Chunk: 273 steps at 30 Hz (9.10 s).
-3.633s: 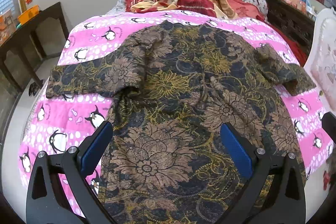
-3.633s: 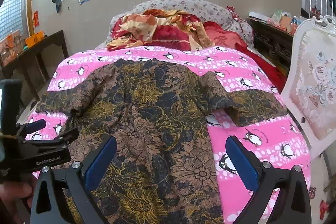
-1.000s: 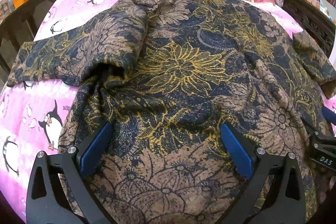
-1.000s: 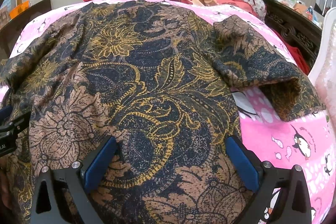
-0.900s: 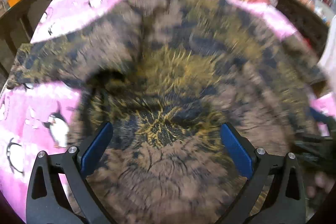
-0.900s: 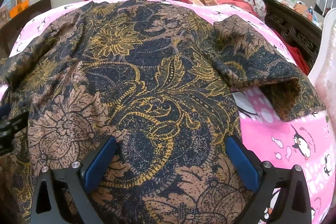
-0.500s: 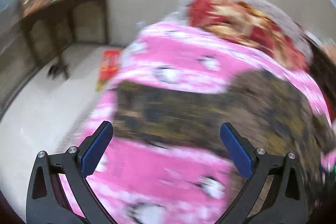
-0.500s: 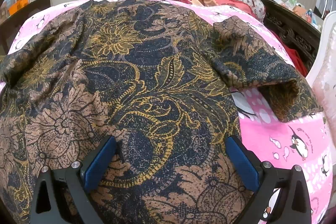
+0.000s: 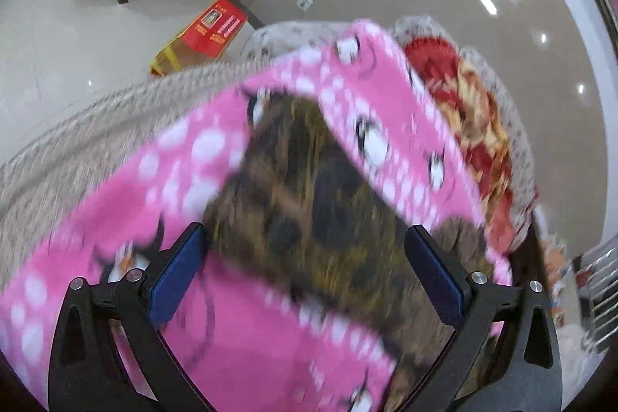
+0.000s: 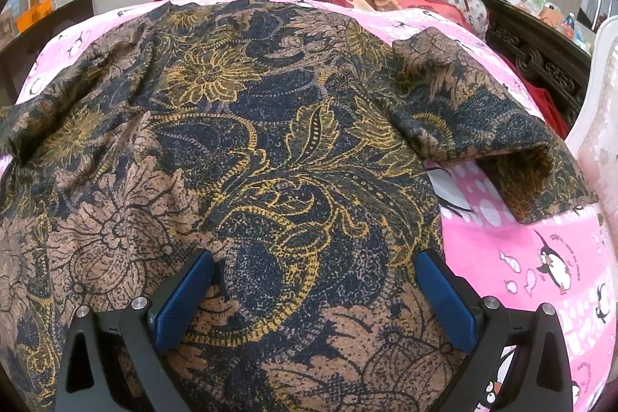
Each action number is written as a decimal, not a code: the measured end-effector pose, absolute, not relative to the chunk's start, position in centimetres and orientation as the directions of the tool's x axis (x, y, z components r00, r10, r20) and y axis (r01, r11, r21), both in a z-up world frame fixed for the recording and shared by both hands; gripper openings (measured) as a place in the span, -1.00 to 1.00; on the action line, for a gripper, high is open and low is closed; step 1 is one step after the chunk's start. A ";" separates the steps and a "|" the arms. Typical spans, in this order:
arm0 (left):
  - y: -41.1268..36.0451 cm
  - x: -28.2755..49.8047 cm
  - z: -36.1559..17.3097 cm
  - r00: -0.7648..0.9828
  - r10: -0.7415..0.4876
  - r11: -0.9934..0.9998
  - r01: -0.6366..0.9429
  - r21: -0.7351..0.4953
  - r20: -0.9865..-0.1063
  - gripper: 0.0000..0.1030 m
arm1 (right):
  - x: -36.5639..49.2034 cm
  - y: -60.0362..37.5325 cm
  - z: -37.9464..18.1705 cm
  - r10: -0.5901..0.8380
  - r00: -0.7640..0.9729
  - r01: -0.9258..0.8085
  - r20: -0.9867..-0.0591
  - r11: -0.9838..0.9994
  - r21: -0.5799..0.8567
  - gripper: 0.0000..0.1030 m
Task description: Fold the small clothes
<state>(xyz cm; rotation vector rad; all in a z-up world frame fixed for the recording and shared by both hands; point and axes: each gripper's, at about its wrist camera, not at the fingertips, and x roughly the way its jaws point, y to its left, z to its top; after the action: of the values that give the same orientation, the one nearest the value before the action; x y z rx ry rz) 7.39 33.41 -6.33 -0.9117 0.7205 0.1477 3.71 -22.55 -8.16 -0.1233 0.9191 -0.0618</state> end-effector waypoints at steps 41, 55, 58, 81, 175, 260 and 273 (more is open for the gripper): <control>40.4 4.6 5.3 0.795 0.176 0.732 -0.500 -0.462 -0.581 -0.92 | -1.6 -18.8 -0.5 -0.047 0.754 -0.129 -0.655 0.967 -0.218 0.99; 14.9 12.0 5.7 0.770 -0.333 0.914 0.122 -0.387 -0.544 -0.91 | -2.9 -19.7 -1.1 0.008 0.732 -0.146 -0.682 0.978 -0.146 0.99; 6.7 13.7 0.9 0.672 -0.437 0.892 0.237 -0.385 -0.598 -0.91 | -2.9 -20.4 -0.6 0.001 0.735 -0.133 -0.678 0.981 -0.142 0.99; 7.4 4.7 -8.6 0.576 -0.424 0.900 0.188 -0.392 -0.698 -0.39 | 12.1 -10.6 -3.5 0.429 0.522 -0.380 -0.738 0.891 0.249 0.41; 8.5 10.8 -7.8 0.655 -0.179 0.977 0.028 -0.213 -0.734 -0.39 | 11.4 -28.5 -3.1 0.138 0.612 -0.184 -0.779 0.982 0.029 -0.15; 1.9 6.7 -8.8 0.618 -0.319 0.946 0.164 -0.279 -0.719 -0.28 | 5.5 -63.7 -5.3 0.163 0.795 0.397 -0.584 0.590 0.703 -0.90; 2.1 6.7 -8.9 0.619 -0.337 0.939 0.164 -0.303 -0.710 -0.28 | 6.1 -57.5 19.4 -0.097 0.890 0.255 -0.445 0.916 0.311 -0.93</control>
<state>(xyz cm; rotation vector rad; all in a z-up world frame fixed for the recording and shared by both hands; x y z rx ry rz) 6.69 2.10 -8.86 -0.2170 0.8577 -0.2909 6.07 -57.55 19.39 0.3726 0.4377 -0.1869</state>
